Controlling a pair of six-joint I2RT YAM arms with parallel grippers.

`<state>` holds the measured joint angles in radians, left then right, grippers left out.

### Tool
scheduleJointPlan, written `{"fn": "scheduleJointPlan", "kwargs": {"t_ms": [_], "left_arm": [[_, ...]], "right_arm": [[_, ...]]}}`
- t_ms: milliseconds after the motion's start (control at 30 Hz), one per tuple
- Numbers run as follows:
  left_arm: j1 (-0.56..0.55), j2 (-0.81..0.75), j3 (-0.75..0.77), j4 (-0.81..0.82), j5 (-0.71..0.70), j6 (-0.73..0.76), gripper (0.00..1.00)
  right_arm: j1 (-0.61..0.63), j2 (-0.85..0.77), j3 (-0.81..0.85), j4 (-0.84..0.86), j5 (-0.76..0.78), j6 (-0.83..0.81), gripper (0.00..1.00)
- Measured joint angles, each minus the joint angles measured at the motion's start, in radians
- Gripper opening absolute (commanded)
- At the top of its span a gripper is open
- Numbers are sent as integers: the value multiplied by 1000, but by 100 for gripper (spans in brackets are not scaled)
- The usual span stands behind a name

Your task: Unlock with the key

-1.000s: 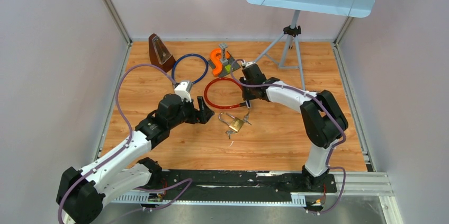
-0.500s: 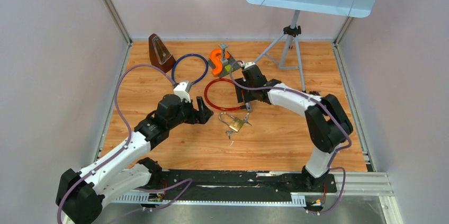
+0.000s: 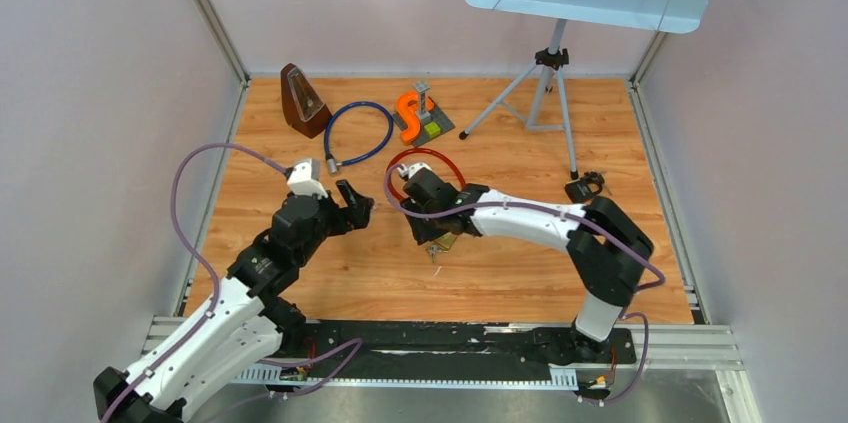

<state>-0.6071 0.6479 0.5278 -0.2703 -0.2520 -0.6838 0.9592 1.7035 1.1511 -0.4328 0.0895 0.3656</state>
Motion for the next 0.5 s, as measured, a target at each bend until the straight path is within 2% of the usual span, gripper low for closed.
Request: {"fn": "scheduleJointPlan", "kwargs": {"t_ms": [233,500], "left_arm": [[0,-94,-10,-81,-102,-29,96],[0,-97,-15,-95,-119,-32,96]], "right_arm": [[31,191,120,-111,70,32,35],[53,208,135,-214,87,69,34]]}}
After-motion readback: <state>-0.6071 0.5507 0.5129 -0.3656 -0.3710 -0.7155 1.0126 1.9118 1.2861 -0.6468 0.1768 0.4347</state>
